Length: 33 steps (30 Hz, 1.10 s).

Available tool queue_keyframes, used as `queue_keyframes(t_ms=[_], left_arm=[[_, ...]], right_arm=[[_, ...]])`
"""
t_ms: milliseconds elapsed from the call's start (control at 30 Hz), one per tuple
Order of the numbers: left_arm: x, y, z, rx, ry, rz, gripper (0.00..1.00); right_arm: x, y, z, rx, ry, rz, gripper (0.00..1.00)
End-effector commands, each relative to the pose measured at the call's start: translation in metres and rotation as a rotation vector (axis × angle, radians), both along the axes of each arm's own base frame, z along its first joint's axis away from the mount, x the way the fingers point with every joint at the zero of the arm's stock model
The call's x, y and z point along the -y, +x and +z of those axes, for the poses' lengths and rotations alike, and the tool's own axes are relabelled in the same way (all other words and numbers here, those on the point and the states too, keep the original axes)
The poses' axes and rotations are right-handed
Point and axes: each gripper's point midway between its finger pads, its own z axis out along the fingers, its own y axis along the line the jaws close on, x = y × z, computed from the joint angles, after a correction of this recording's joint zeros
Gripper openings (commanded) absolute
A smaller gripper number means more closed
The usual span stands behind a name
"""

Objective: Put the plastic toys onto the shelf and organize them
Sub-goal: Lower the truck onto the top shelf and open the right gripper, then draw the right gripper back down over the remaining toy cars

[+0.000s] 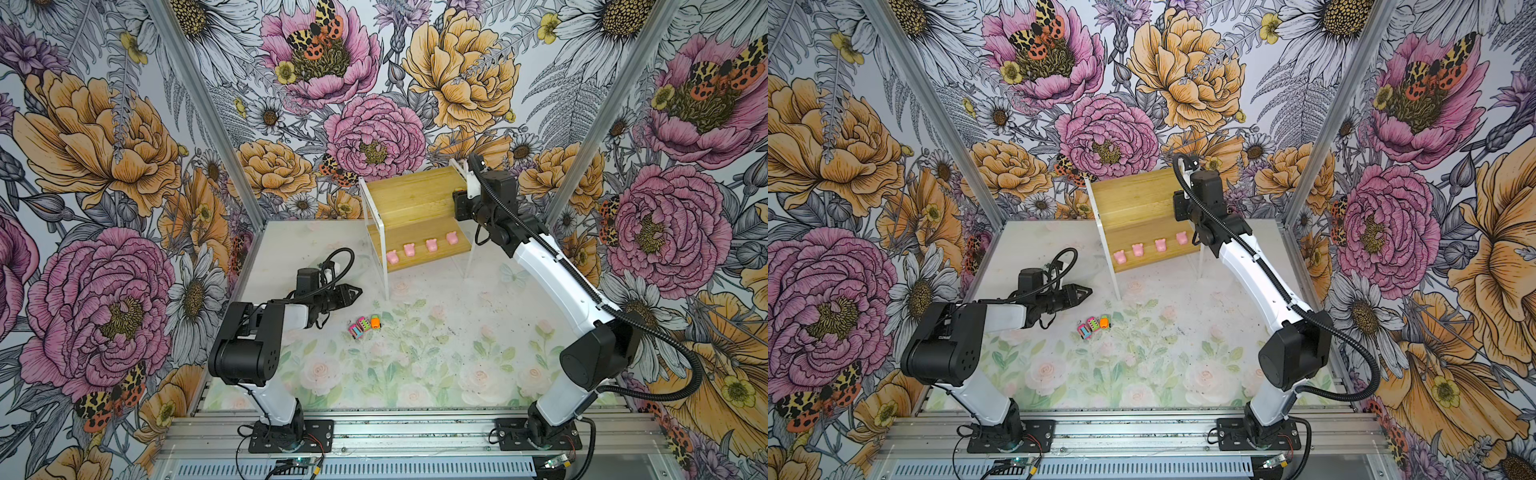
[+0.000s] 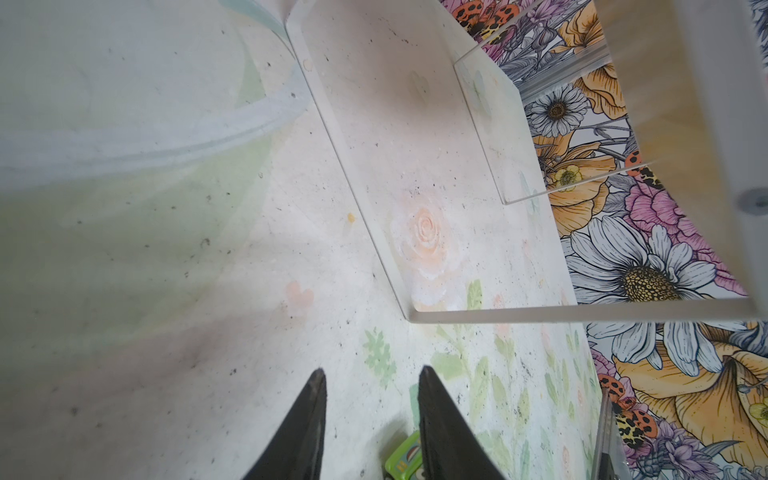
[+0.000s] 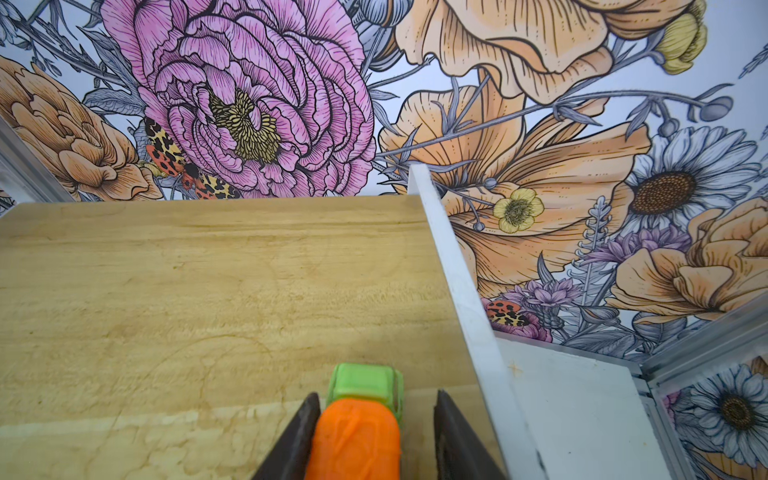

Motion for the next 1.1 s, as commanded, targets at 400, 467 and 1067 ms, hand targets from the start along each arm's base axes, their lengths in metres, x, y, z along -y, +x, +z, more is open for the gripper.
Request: queue_keyframes(t_ms=[400,467,1067], left_arm=[[0.001,-0.001,0.004,0.017,-0.025,-0.018,0.38],[0.002,-0.002,0.004,0.015,-0.026,-0.022,0.38],[0.029,-0.033,-0.011,-0.047,0.072,-0.098,0.35]], right_arm=[[0.013,-0.040,0.067,0.128,0.037,0.030,0.61],[0.012,-0.055,0.078,0.146,0.060,0.061,0.62],[-0.118,-0.217,-0.156,-0.149,0.156,0.639,0.56]])
